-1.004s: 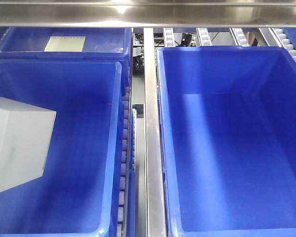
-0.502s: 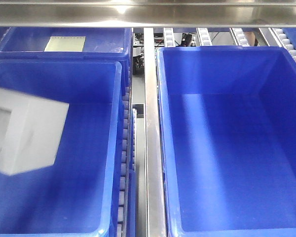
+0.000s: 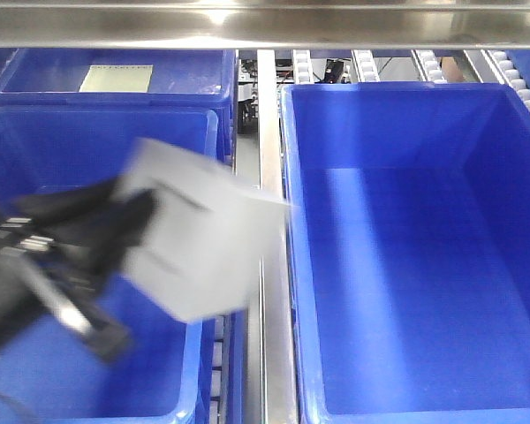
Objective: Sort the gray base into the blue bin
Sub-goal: 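Swing the left arm over the farther blue bin and lower the block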
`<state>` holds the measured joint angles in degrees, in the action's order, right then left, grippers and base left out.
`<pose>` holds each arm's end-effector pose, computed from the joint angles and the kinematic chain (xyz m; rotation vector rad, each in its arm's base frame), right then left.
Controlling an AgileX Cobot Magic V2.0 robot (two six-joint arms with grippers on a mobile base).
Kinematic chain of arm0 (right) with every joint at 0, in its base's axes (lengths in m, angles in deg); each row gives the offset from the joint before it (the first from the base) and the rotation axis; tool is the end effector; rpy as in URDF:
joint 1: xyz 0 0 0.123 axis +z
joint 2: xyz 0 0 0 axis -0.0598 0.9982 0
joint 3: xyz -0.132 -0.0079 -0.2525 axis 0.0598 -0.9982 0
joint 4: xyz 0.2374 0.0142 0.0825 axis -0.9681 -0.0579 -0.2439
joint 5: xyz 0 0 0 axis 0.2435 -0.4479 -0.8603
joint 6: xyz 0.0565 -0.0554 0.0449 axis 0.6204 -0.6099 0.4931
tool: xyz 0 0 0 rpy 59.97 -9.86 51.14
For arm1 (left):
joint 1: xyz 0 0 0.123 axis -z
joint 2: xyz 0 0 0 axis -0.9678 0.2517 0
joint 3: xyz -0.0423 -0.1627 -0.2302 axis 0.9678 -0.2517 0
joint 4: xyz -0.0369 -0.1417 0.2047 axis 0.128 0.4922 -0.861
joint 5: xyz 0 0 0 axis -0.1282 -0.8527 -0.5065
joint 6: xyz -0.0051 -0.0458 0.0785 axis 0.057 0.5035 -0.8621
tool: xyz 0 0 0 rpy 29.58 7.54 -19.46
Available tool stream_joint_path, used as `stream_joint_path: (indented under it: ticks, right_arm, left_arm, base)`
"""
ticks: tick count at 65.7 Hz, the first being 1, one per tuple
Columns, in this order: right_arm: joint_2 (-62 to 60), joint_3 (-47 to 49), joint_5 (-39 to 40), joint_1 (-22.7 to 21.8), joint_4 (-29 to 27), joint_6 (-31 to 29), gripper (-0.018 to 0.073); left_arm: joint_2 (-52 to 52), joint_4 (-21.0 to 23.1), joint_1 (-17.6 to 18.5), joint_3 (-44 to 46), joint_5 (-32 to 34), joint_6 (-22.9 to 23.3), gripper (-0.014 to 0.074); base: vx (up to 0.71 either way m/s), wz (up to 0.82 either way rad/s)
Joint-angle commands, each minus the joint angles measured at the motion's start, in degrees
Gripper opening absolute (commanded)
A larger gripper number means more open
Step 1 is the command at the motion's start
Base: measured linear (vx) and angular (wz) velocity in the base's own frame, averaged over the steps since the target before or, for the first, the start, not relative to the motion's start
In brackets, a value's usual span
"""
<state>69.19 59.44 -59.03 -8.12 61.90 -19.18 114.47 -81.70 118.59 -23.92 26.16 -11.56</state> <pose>0.0553 -0.0043 0.1853 0.0880 1.7073 -0.0420 0.1445 -0.1329 0.3221 0.4914 1.4520 -0.6522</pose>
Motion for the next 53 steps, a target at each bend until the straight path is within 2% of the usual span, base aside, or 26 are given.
stream_joint_path:
  ticks: [1, 10, 16, 20, 32, 47, 53]
  right_arm:
    - [-0.1, -0.12, 3.89, -0.52, 0.28, -0.72, -0.0005]
    - [-0.1, -0.12, 3.89, -0.52, 0.28, -0.72, -0.0005]
    - [-0.1, -0.12, 3.89, -0.52, 0.28, -0.72, -0.0005]
    - [-0.1, -0.12, 3.89, -0.52, 0.28, -0.72, -0.0005]
    - [-0.1, -0.12, 3.89, -0.52, 0.28, -0.72, -0.0005]
    - [-0.1, -0.12, 3.89, -0.52, 0.28, -0.72, -0.0005]
    - [-0.1, -0.12, 3.89, -0.52, 0.28, -0.72, -0.0005]
  left_arm:
    - [4.8, -3.74, 4.06, 3.42, 13.38, 0.78, -0.0006]
    - [14.34, -5.58, 8.11, 10.28, 12.75, 0.82, -0.0006]
    - [20.77, -5.58, 9.35, 16.07, 10.36, 1.41, -0.0006]
    - [25.04, -5.58, 9.79, 21.58, 7.51, 3.52, -0.0006]
    - [36.77, -5.58, 9.84, 38.06, -7.28, 9.79, -0.0006]
    - [48.91, -5.58, 11.31, 54.94, -25.2, 9.66, -0.0003]
    - [53.63, -5.58, 11.65, 59.36, -30.35, 9.66, 0.0001]
  base:
    - [0.0, 0.0]
    - [0.0, 0.0]
    - [0.0, 0.0]
    - [0.0, 0.0]
    - [0.0, 0.0]
    - [0.0, 0.0]
    - [0.0, 0.0]
